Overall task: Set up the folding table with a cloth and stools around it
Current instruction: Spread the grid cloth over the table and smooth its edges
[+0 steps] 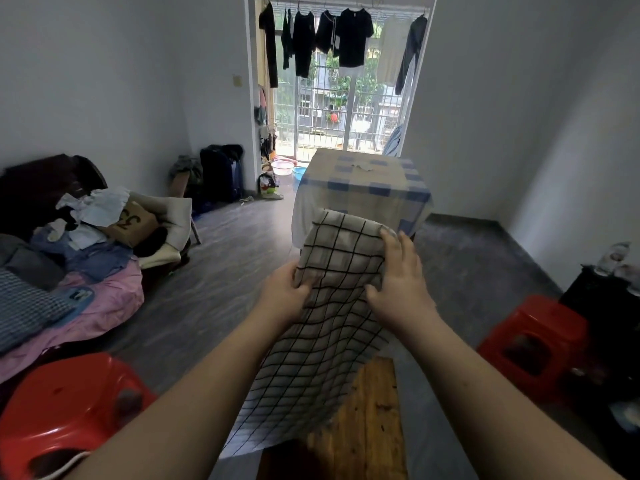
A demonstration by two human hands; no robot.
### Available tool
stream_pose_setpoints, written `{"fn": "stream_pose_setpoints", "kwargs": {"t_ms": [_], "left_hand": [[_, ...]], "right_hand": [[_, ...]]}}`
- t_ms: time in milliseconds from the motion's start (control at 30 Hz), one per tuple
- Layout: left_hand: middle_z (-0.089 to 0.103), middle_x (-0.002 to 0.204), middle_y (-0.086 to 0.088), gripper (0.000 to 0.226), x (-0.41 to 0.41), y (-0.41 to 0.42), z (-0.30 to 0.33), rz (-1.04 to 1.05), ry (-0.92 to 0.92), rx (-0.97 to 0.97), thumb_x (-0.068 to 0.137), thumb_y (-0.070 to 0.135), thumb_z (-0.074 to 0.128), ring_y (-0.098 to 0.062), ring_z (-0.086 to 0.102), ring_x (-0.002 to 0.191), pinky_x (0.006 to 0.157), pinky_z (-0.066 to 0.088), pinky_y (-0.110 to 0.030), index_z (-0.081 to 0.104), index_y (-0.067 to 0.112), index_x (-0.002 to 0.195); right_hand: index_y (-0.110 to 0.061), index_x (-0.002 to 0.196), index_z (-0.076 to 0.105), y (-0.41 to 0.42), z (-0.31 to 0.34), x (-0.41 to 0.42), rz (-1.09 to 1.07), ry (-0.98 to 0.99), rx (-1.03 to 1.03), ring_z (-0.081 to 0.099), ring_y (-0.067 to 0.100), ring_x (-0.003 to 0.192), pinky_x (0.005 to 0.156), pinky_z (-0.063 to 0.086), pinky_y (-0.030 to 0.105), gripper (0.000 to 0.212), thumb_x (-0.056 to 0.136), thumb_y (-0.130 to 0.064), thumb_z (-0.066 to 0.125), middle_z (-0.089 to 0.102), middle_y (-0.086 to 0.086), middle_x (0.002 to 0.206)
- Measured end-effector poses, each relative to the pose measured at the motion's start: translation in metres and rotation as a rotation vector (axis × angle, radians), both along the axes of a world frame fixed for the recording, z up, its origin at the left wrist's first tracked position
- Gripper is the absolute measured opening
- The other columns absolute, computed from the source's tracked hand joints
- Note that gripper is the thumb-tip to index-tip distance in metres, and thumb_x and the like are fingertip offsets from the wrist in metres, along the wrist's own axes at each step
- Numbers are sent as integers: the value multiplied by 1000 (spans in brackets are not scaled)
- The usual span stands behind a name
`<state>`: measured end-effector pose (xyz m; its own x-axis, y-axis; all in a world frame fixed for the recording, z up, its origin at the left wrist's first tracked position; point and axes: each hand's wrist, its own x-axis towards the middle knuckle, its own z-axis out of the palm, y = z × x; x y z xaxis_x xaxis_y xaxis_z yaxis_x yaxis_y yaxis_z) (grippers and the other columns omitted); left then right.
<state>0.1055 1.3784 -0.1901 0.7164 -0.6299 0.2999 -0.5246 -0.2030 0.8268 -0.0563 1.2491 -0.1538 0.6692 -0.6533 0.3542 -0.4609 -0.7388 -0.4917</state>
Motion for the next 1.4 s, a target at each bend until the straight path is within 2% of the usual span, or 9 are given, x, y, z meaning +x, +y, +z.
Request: {"fn": "stream_pose_setpoints", "kwargs": {"t_ms": [133, 300, 467, 567, 800, 967, 1167, 1267, 1400], "left_hand": [[71, 100, -9, 21, -2, -9, 11, -40, -186, 62, 87, 11, 60, -27, 63, 96, 63, 34, -24, 68, 16, 106], [68, 110, -10, 33, -1, -14, 7, -9, -451, 321, 87, 25, 53, -31, 64, 99, 66, 38, -29, 59, 22, 120], [68, 83, 14, 27, 2, -11, 4, -18, -183, 72, 78, 19, 63, -13, 64, 80, 66, 45, -29, 53, 45, 77], [65, 86, 18, 38, 4, -13, 1, -86, -91, 47, 78, 12, 66, 1, 60, 74, 64, 42, -18, 47, 45, 82], [45, 115, 4, 48, -7, -14, -60, -88, -28, 265, 73, 35, 69, -19, 54, 94, 77, 45, -34, 37, 31, 110], [66, 113, -4, 35, -16, -16, -115, -191, 116, 448, 81, 16, 63, -25, 61, 106, 87, 52, -35, 61, 20, 115], [67, 88, 4, 24, -5, -22, -114, -86, 161, 187, 83, 0, 61, -18, 61, 86, 69, 43, -21, 71, 15, 99], [65, 79, 1, 19, 5, -26, -88, -21, 150, 60, 83, -1, 58, -14, 58, 73, 68, 45, -30, 68, 14, 89], [56, 65, 9, 24, 17, -36, -49, -20, 79, -37, 87, 5, 61, 2, 51, 59, 55, 36, -14, 55, 24, 73]], "right_hand": [[-26, 136, 57, 30, 13, 10, 361, -267, -536, 48, 27, 126, 102, 42, 44, 59, 82, -3, 58, 43, 2, 151], [-38, 138, 49, 32, 11, 29, 441, 2, -474, 57, 16, 117, 79, 53, 30, 67, 80, -9, 63, 42, -13, 153], [-28, 121, 60, 20, 13, 35, 280, 19, -408, 63, 22, 100, 69, 53, 37, 33, 88, -28, 56, 64, -4, 112], [-19, 98, 70, 20, 15, 36, 281, -45, -440, 63, 25, 83, 63, 51, 37, 15, 89, -24, 59, 63, -1, 93], [-15, 95, 73, -3, 52, 42, 60, -297, -251, 58, 15, 83, 74, 47, 32, 13, 91, -15, 61, 68, 1, 93], [-18, 88, 72, -28, 93, 42, -94, -511, -89, 64, 14, 77, 66, 46, 25, 14, 89, -25, 60, 70, -2, 81], [-18, 97, 72, -49, 89, 15, -129, -566, -86, 65, 17, 82, 71, 47, 26, 18, 90, -17, 55, 71, 1, 89], [-17, 109, 73, -55, 64, 3, -189, -532, -61, 64, 18, 96, 83, 45, 24, 30, 88, -6, 55, 71, 6, 106], [-14, 128, 65, -54, 34, -4, -125, -360, 93, 57, 21, 122, 107, 43, 35, 47, 87, 3, 51, 62, 7, 132]]}}
